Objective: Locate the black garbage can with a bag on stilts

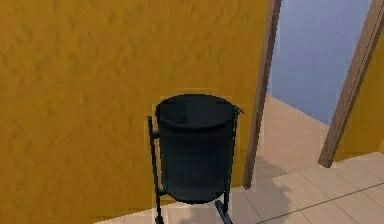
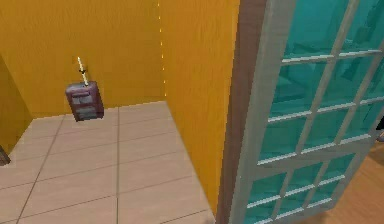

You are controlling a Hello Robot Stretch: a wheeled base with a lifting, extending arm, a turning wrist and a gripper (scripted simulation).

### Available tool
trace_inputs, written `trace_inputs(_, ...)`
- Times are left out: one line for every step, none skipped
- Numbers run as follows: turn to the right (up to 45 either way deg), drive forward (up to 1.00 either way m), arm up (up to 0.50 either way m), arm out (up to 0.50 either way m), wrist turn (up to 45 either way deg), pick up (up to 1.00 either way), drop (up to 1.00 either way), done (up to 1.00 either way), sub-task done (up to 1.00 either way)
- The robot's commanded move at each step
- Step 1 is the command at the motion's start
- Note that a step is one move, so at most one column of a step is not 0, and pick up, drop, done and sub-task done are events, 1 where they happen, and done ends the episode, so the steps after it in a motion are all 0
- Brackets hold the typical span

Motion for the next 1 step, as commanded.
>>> trace_inputs(0.0,0.0,0.0,0.0,0.0,0.0,0.0,1.0,0.0)
